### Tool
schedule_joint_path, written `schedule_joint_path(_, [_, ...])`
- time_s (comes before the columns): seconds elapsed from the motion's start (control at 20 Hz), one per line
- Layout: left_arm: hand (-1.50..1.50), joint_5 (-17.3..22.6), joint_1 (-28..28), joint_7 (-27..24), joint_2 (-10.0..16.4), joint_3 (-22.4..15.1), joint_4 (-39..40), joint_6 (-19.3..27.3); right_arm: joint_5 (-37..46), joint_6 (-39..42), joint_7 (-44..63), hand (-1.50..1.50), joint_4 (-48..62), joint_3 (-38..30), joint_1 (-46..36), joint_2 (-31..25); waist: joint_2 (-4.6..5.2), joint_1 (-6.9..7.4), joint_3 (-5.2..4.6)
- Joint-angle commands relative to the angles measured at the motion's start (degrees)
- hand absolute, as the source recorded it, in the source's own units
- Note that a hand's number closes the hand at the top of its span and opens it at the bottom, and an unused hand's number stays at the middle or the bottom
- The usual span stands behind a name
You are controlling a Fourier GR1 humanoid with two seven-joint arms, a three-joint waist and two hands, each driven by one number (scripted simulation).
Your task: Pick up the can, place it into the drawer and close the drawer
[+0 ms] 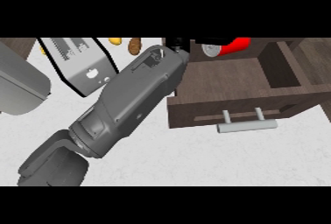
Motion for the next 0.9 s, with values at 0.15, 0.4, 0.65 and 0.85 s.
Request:
schedule_joint_path(0.15, [-1.50,2.97,-0.45,-2.53,-0.01,-2.76,3.20,2.10,0.70,-1.92,2.42,-1.50,-1.99,1.56,-1.71,0.00,0.29,-0.43,-0.04])
schedule_joint_path(0.4, [-1.50,5.99,-0.63,-2.85,-0.01,-3.64,3.35,4.34,2.91,0.51,-0.35,-1.50,-0.66,1.90,-0.87,1.64,0.36,-0.90,0.02])
schedule_joint_path(0.65, [-1.50,7.34,-0.72,-4.34,-0.01,-5.74,2.85,5.84,-0.93,-1.30,2.65,-1.50,-0.79,-0.35,-2.69,-2.27,0.02,-0.25,-0.03])
schedule_joint_path(0.85, [-1.50,9.06,0.30,-7.06,-0.01,-5.23,2.25,5.58,5.37,1.89,-4.55,-1.50,-3.22,-3.13,-3.73,-3.89,0.26,-1.44,0.01])
